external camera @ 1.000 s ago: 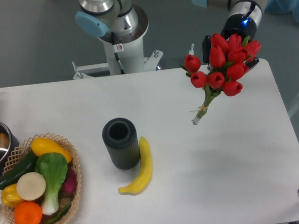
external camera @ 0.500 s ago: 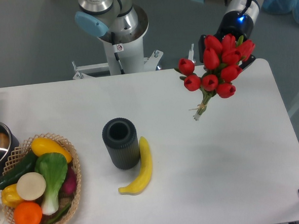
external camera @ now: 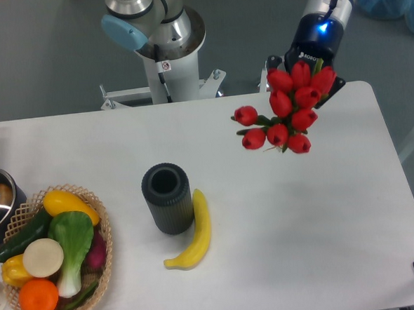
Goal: Place the flowers on the table
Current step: 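Lower the held tulip bouquet onto the table beside the banana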
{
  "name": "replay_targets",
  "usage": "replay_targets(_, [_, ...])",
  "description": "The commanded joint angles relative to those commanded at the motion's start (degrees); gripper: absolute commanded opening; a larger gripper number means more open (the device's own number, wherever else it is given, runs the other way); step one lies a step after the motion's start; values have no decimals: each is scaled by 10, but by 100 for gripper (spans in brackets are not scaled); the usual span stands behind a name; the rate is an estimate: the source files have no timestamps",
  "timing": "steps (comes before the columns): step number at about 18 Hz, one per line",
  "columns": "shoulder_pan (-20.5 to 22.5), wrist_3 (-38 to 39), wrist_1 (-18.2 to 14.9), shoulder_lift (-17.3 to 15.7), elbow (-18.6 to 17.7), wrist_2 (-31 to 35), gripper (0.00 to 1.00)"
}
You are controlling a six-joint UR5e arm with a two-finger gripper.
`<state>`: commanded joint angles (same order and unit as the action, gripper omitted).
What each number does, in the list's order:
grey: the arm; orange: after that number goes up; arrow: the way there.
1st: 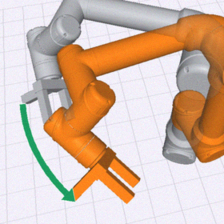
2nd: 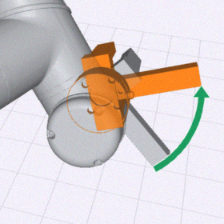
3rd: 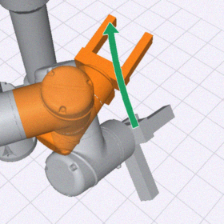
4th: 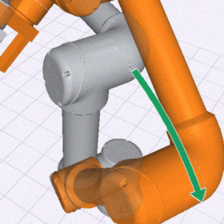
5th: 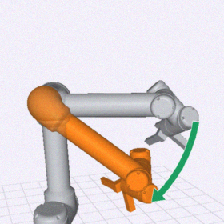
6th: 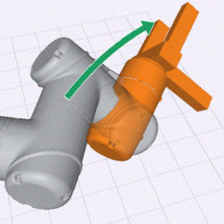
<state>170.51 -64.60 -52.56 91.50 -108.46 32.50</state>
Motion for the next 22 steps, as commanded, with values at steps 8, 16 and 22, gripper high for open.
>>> replay_targets(8, [-23, -1, 1, 7, 4, 169, 34])
replay_targets(16, [-103, -4, 3, 146, 75, 218, 34])
replay_targets(22, [-143, -4, 4, 235, 146, 301, 34])
